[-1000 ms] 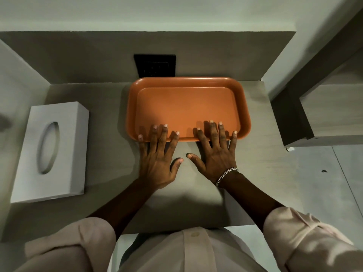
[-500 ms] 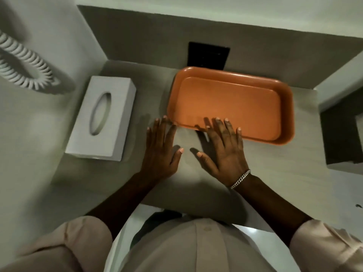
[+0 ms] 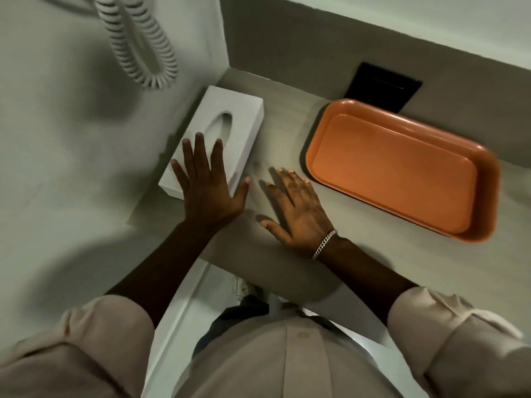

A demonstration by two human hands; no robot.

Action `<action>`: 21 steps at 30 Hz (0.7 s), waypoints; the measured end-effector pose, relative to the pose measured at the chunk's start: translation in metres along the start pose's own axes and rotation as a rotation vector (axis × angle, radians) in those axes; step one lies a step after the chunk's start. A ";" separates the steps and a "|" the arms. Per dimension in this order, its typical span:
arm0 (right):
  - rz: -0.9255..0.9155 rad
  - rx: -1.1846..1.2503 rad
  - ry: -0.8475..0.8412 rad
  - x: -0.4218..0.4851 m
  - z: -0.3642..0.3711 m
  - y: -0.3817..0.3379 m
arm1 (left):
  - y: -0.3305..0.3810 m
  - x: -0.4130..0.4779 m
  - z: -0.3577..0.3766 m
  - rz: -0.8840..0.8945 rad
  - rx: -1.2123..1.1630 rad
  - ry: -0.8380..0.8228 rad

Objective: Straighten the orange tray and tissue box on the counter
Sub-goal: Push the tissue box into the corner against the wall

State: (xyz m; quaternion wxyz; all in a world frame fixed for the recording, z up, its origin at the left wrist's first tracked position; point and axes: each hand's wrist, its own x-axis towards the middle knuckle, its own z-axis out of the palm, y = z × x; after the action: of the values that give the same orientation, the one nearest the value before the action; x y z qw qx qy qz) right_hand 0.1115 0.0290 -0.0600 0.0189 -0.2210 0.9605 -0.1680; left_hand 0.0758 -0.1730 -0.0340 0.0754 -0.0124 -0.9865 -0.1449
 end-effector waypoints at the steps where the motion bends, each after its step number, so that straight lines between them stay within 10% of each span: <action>1: -0.002 -0.023 -0.035 0.006 0.004 -0.001 | -0.004 0.003 -0.001 -0.030 0.021 -0.013; 21: -0.002 -0.210 -0.227 0.031 0.032 0.007 | -0.026 0.040 0.006 -0.214 0.055 -0.049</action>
State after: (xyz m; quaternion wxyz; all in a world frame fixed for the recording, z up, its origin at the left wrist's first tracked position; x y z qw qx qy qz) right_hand 0.0844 0.0116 -0.0914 0.1039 -0.2404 0.9642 -0.0408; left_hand 0.0341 -0.1964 -0.0413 0.0356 0.0917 -0.9873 -0.1248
